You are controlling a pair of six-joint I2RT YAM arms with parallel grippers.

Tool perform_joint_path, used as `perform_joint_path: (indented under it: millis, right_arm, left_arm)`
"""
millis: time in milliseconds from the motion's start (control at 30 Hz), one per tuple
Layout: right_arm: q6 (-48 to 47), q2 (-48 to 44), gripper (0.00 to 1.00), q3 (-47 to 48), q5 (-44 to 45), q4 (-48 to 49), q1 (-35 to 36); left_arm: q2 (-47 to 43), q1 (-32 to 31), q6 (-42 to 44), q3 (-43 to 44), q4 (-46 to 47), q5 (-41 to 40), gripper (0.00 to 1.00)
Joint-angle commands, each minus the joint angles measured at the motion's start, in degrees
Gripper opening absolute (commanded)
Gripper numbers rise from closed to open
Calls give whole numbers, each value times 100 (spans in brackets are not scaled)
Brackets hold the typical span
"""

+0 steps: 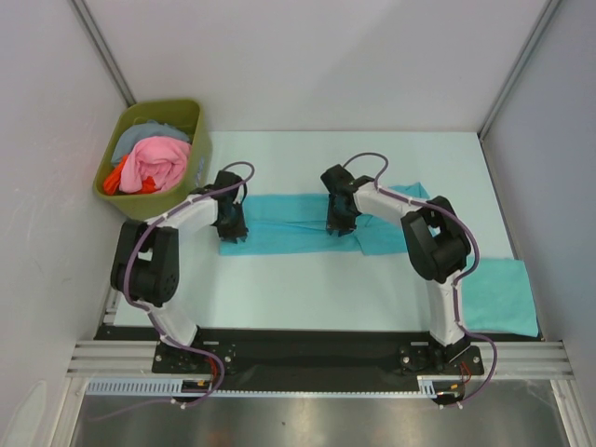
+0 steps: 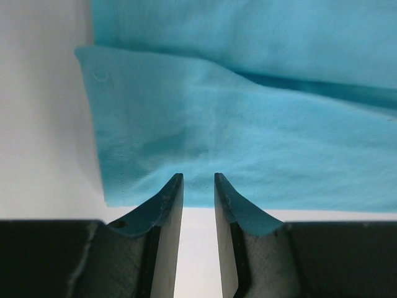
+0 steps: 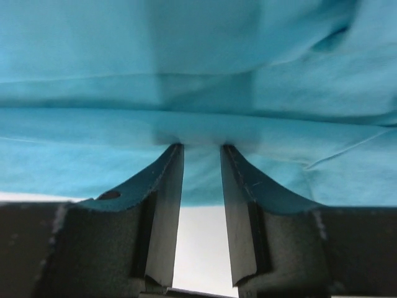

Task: Fold and stack the t-shirts
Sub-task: Fold the tshirt

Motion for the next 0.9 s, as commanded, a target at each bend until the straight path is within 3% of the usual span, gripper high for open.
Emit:
perform_joint_path:
  millis: [0, 433, 633, 867]
  right_arm:
    - [345, -123, 37, -236, 778, 292, -8]
    - [11, 474, 38, 536, 1262, 258, -385]
    - [-402, 817, 39, 1450, 1253, -120, -465]
    - [-797, 73, 43, 1487, 1209, -603, -500]
  left_arm:
    - [125, 44, -251, -141, 387, 216, 32]
    - [591, 71, -216, -317, 334, -100, 31]
    - [539, 71, -146, -299, 352, -187, 32]
    - [188, 53, 30, -62, 159, -135, 31]
